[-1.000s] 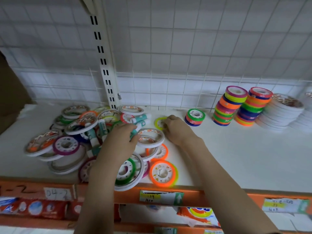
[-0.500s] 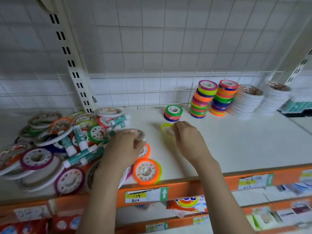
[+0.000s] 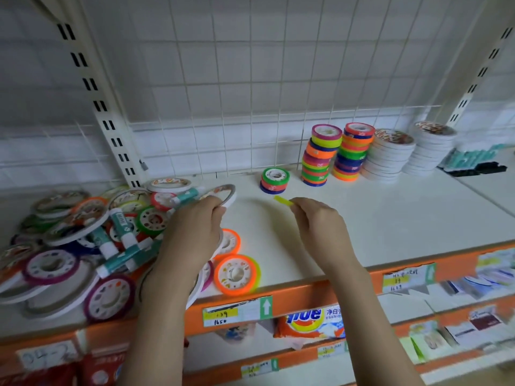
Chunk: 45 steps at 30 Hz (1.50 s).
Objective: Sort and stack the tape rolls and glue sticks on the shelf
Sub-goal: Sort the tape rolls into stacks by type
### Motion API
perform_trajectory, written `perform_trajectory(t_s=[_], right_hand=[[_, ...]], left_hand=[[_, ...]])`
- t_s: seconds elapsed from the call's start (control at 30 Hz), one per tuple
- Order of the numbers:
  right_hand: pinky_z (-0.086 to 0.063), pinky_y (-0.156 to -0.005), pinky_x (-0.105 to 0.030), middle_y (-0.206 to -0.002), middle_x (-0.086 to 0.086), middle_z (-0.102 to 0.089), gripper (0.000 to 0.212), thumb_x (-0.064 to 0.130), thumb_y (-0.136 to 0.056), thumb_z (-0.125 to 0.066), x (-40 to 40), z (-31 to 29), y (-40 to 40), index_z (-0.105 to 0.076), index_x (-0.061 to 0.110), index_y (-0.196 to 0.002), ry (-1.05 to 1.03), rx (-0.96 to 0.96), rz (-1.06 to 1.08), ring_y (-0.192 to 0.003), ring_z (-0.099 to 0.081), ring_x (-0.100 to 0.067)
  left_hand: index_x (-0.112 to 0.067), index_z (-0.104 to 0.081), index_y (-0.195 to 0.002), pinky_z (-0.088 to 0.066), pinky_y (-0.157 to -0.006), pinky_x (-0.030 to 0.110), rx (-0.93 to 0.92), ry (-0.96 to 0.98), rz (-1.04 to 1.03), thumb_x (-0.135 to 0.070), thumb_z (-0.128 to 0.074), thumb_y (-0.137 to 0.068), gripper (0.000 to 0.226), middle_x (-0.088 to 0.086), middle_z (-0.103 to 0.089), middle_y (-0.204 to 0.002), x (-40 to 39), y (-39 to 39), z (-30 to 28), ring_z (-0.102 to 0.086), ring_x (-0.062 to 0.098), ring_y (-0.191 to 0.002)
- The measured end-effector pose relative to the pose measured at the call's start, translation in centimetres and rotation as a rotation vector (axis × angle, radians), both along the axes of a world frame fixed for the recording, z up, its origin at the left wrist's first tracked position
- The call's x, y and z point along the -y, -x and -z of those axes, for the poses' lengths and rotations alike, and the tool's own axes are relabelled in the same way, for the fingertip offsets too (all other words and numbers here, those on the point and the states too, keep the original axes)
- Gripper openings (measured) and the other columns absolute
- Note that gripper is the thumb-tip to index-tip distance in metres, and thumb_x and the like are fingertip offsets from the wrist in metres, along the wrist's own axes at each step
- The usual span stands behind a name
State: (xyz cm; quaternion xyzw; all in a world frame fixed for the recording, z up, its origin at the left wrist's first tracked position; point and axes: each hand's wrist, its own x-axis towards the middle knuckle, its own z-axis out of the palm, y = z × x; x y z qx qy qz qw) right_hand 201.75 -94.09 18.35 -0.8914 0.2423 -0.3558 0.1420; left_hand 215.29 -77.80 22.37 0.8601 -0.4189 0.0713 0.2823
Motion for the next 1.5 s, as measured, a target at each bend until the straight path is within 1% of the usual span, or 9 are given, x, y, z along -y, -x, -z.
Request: perform_trajectory(t_s=[0.13,0.43,0.67,0.77,0.9,1.07,1.2,1.4,1.5], right_hand=[[-0.041,-0.06,-0.033,-0.087,-0.011,-0.068,0.021,0.02,-0.094,-0.051,2.0,-1.4,-1.0,-0.067,0.007,-0.1,0.067,0.007,-0.051,-0.079,-0.059,-0.035],[-0.05,-0.065,-0.039,-0.094,-0.014,-0.068,0.02,0.011,-0.092,-0.049,8.3,-2.0,-6.9,-0.067,0.005,-0.097,0.156,-0.164,-0.142,-0.087,-0.06,-0.035],[-0.039,-0.06,-0.031,-0.085,-0.009,-0.061,0.017,0.014,-0.093,-0.047,9.5,-0.2,-8.5,-0.064,0.011,-0.093,0.184,-0.31,-0.132,-0.083,-0.059,-0.031],[-0.038,-0.06,-0.031,-0.091,-0.012,-0.064,0.022,0.02,-0.096,-0.044,9.6,0.0,-8.6,-0.064,0.011,-0.097,0.159,-0.313,-0.149,-0.084,-0.058,-0.032],[-0.048,-0.07,-0.034,-0.107,-0.01,-0.065,0.024,0.02,-0.092,-0.048,9.5,-0.3,-8.4,-0.063,0.014,-0.109,0.105,-0.331,-0.181,-0.096,-0.058,-0.032],[-0.047,-0.089,-0.038,-0.126,-0.007,-0.058,0.037,0.018,-0.089,-0.055,9.1,-1.9,-5.4,-0.057,0.01,-0.125,0.027,-0.278,-0.298,-0.116,-0.052,-0.027],[-0.048,-0.083,-0.043,-0.118,-0.01,-0.06,0.027,0.017,-0.09,-0.053,10.1,-2.2,-0.6,-0.062,0.005,-0.113,0.001,-0.327,-0.244,-0.108,-0.054,-0.03],[-0.046,-0.088,-0.037,-0.118,-0.01,-0.061,0.028,0.022,-0.093,-0.05,14.7,-1.2,6.5,-0.064,0.006,-0.112,-0.042,-0.41,-0.122,-0.111,-0.054,-0.028],[-0.045,-0.089,-0.037,-0.119,-0.009,-0.061,0.029,0.02,-0.093,-0.051,17.4,-1.0,9.4,-0.064,0.005,-0.113,-0.057,-0.418,-0.045,-0.112,-0.054,-0.029]], left_hand=[[-0.006,-0.059,-0.099,-0.047,-0.07,0.044,0.061,0.062,-0.009,-0.02,-0.041,-0.097,0.023,0.014,-0.063,-0.082,0.6,0.2,-1.0,-0.057,0.034,-0.077],[-0.003,-0.063,-0.101,-0.047,-0.075,0.044,0.03,0.088,-0.128,-0.02,-0.045,-0.096,0.025,0.015,-0.065,-0.088,1.1,0.3,-0.8,-0.058,0.032,-0.082],[-0.005,-0.062,-0.097,-0.047,-0.067,0.043,0.036,0.069,-0.224,-0.022,-0.046,-0.096,0.023,0.013,-0.064,-0.077,0.8,0.1,-0.5,-0.057,0.031,-0.072],[-0.005,-0.062,-0.093,-0.047,-0.066,0.043,0.052,0.069,-0.224,-0.022,-0.047,-0.095,0.023,0.011,-0.062,-0.073,1.1,0.1,-0.4,-0.056,0.029,-0.069],[-0.002,-0.062,-0.094,-0.047,-0.066,0.044,0.061,0.075,-0.193,-0.021,-0.047,-0.095,0.024,0.013,-0.063,-0.074,1.8,0.1,-0.2,-0.057,0.03,-0.068],[-0.007,-0.063,-0.093,-0.047,-0.066,0.042,0.064,0.094,-0.156,-0.021,-0.047,-0.095,0.022,0.011,-0.063,-0.073,3.5,0.6,-0.1,-0.056,0.031,-0.069],[-0.006,-0.062,-0.085,-0.044,-0.063,0.04,0.06,0.079,-0.086,-0.02,-0.048,-0.095,0.021,0.012,-0.06,-0.069,6.4,1.9,0.4,-0.054,0.033,-0.067],[-0.013,-0.066,-0.094,-0.04,-0.064,0.033,0.07,0.049,0.058,-0.024,-0.049,-0.094,0.02,0.01,-0.066,-0.084,11.6,5.9,1.6,-0.057,0.034,-0.081],[-0.011,-0.064,-0.086,-0.038,-0.062,0.032,0.073,0.045,0.106,-0.027,-0.046,-0.094,0.025,0.009,-0.066,-0.084,14.2,8.2,1.8,-0.057,0.031,-0.08]])
